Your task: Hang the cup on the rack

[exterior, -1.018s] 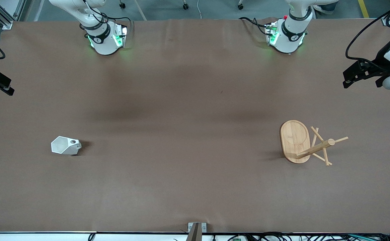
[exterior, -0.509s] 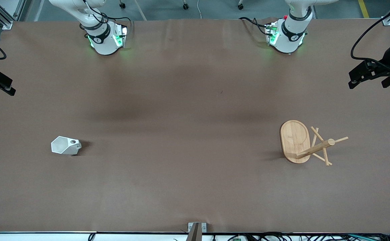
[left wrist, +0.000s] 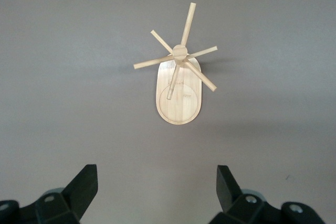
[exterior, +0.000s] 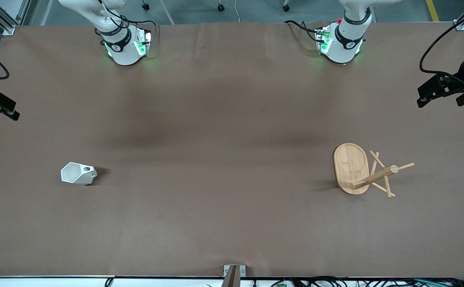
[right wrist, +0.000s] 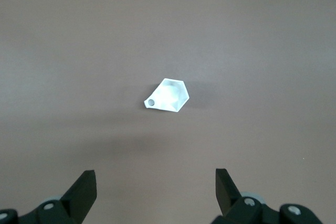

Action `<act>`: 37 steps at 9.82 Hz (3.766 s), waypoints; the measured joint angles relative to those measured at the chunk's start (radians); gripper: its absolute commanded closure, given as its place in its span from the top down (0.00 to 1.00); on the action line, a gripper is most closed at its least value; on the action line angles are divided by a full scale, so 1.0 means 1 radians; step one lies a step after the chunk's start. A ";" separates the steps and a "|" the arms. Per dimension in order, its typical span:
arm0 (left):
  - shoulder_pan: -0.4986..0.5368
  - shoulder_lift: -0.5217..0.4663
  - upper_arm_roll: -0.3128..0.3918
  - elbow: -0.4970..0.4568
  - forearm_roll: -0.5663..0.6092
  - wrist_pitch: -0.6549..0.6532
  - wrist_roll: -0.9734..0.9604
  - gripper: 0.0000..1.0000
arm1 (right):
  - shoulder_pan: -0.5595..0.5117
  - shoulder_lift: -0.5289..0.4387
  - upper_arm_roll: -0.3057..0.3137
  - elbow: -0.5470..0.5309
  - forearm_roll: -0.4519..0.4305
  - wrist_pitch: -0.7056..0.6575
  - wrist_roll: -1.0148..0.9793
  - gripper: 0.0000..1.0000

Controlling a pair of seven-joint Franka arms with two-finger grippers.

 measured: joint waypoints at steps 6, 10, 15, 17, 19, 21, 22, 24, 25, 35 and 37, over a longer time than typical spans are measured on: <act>-0.003 0.002 -0.003 0.001 0.000 0.000 0.000 1.00 | -0.113 0.285 -0.001 -0.059 0.063 0.281 -0.207 0.99; -0.002 0.004 -0.002 0.002 0.000 0.000 0.000 1.00 | -0.165 0.464 -0.001 -0.092 0.198 0.422 -0.420 0.97; -0.002 0.004 -0.002 0.002 0.000 0.000 0.002 1.00 | -0.148 0.487 0.014 -0.206 0.207 0.598 -0.464 0.96; -0.002 0.004 -0.002 0.002 0.000 0.000 0.015 1.00 | -0.132 0.486 0.015 -0.249 0.208 0.652 -0.468 0.88; -0.002 0.004 -0.002 0.002 0.000 0.000 0.025 1.00 | -0.127 0.483 0.015 -0.257 0.208 0.660 -0.470 0.31; -0.002 0.004 -0.002 0.002 0.000 0.000 0.039 1.00 | -0.125 0.475 0.015 -0.256 0.208 0.662 -0.470 0.01; -0.002 0.004 -0.002 0.002 0.000 0.000 0.039 1.00 | -0.125 0.469 0.015 -0.255 0.208 0.662 -0.470 0.00; -0.002 0.004 -0.002 0.002 -0.010 0.000 0.039 1.00 | -0.123 0.466 0.015 -0.253 0.209 0.662 -0.470 0.00; -0.002 0.004 -0.002 0.002 -0.034 0.000 0.039 1.00 | -0.121 0.465 0.015 -0.250 0.210 0.663 -0.469 0.00; -0.178 0.019 -0.114 0.003 -0.143 -0.026 0.251 1.00 | 0.128 0.229 0.046 -0.181 0.628 0.365 -0.208 0.00; -0.178 0.019 -0.191 0.004 -0.188 -0.024 0.303 1.00 | 0.188 0.229 0.047 -0.160 0.826 0.330 -0.174 0.00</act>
